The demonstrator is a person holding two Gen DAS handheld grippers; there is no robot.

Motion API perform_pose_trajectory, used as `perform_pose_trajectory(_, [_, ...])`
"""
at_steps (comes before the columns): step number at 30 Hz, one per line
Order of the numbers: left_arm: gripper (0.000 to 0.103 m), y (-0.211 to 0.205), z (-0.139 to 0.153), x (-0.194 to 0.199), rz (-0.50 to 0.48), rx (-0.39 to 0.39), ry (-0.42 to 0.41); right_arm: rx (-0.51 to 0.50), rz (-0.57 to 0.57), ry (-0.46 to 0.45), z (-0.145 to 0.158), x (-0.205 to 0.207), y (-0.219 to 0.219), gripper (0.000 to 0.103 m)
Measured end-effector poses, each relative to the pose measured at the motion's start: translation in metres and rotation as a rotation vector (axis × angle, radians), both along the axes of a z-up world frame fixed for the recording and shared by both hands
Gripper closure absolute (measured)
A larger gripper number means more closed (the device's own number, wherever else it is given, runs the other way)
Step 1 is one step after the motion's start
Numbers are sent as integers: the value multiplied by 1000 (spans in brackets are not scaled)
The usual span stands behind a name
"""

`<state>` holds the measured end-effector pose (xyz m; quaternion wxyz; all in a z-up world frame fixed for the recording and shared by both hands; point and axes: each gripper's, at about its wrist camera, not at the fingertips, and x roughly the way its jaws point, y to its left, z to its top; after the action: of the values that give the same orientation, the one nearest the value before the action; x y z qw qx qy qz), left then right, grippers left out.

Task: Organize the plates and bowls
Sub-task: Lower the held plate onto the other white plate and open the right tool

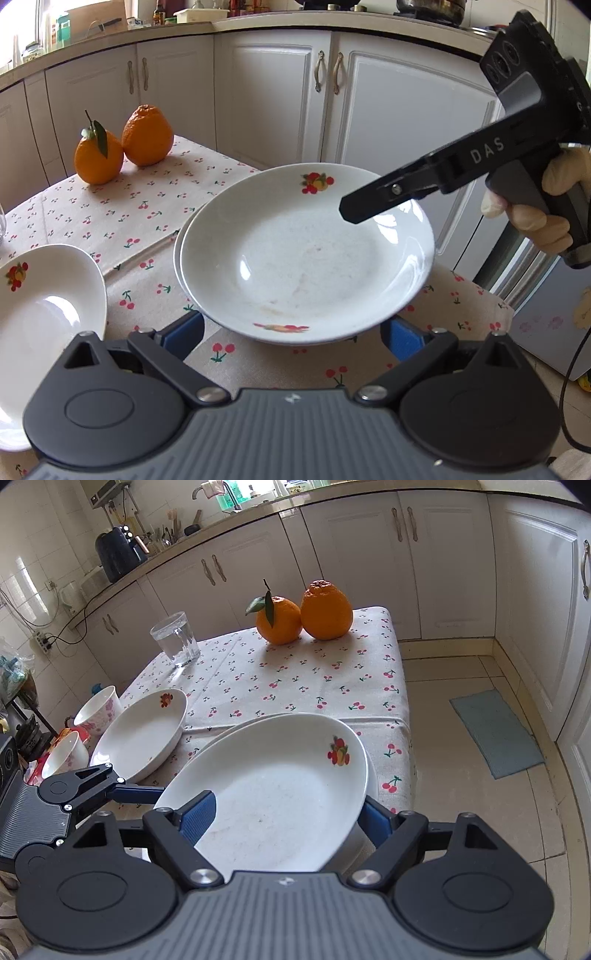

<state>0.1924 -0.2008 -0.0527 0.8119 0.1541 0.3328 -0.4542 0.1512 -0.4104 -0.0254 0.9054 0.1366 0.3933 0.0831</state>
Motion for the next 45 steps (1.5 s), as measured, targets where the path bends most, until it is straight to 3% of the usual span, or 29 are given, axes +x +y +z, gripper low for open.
perform_pose_trajectory(30, [1,1,0,-12,12,6,-65,-180,-52,53,-3,-14,33,14])
perform_pose_trajectory(36, [1,19,9,-13,63,-34,-50,-208,-20,-6,15,-22,46,4])
perform_pose_trajectory(45, [1,67,25,-22,241,-53,-91,-252,47,-85,35,-30,79,0])
